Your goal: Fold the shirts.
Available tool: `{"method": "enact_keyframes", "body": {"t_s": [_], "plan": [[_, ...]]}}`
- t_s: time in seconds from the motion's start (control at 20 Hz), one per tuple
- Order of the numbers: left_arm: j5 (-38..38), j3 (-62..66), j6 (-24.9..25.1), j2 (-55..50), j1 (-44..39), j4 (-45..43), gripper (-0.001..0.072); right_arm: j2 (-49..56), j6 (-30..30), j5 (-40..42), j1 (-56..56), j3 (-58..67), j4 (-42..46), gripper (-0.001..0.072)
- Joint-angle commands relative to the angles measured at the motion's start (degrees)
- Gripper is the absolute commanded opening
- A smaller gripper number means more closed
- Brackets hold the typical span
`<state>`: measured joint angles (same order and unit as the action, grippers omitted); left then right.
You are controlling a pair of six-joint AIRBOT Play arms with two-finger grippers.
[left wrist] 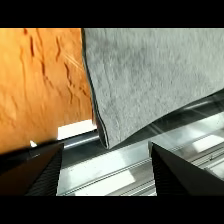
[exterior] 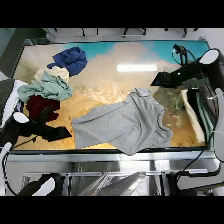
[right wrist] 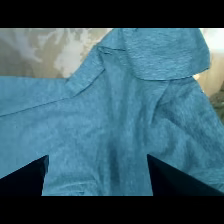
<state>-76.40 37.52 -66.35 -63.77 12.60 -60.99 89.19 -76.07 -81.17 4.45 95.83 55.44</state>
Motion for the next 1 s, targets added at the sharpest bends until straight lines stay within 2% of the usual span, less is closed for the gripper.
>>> {"method": "enact_keyframes", "body": {"t_s": [0.0, 0.1, 0.4, 0.45, 0.5, 0.55, 0.7, 0.8, 0.95], "plan": [[0.8, -8.6, 2.5, 1.7, 0.4, 1.2, 0.0593, -4.3, -0.2, -0.7, 0.7, -0.1, -5.6, 0.0698], [0.9, -9.0, 4.2, -2.3, 0.4, 2.2, 0.0593, -5.8, -0.3, -0.8, 0.7, -0.1, -6.8, 0.0699], [6.4, -8.9, 11.5, -15.2, 0.3, 18.5, 0.0589, -8.4, -0.7, -2.3, 0.7, -0.1, -6.7, 0.0698], [7.4, -8.9, 12.4, -16.3, 0.3, 19.7, 0.0397, -8.7, -0.9, -2.7, 0.7, -0.1, -6.6, 0.0697], [7.9, -8.9, 14.4, -16.9, 0.3, 20.7, 0.0049, -9.0, -0.9, -3.1, 0.7, -0.1, -6.6, 0.0697], [8.0, -8.9, 15.1, -17.0, 0.3, 21.1, 0.0012, -9.1, -0.9, -3.6, 0.7, -0.1, -6.5, 0.0695], [3.7, -8.9, 13.9, -12.6, 0.5, 20.2, 0.0011, -9.4, -0.9, -8.9, 0.8, -2.1, 2.9, 0.0694], [1.1, -8.9, 7.9, -5.9, 1.8, 19.5, 0.0011, -11.7, -1.4, -8.2, 1.7, -10.1, 9.4, 0.0694], [0.7, -8.9, -2.7, 5.6, 4.1, 19.7, 0.0011, -18.6, -2.4, -0.7, 6.6, -29.1, 9.9, 0.0694]]}}
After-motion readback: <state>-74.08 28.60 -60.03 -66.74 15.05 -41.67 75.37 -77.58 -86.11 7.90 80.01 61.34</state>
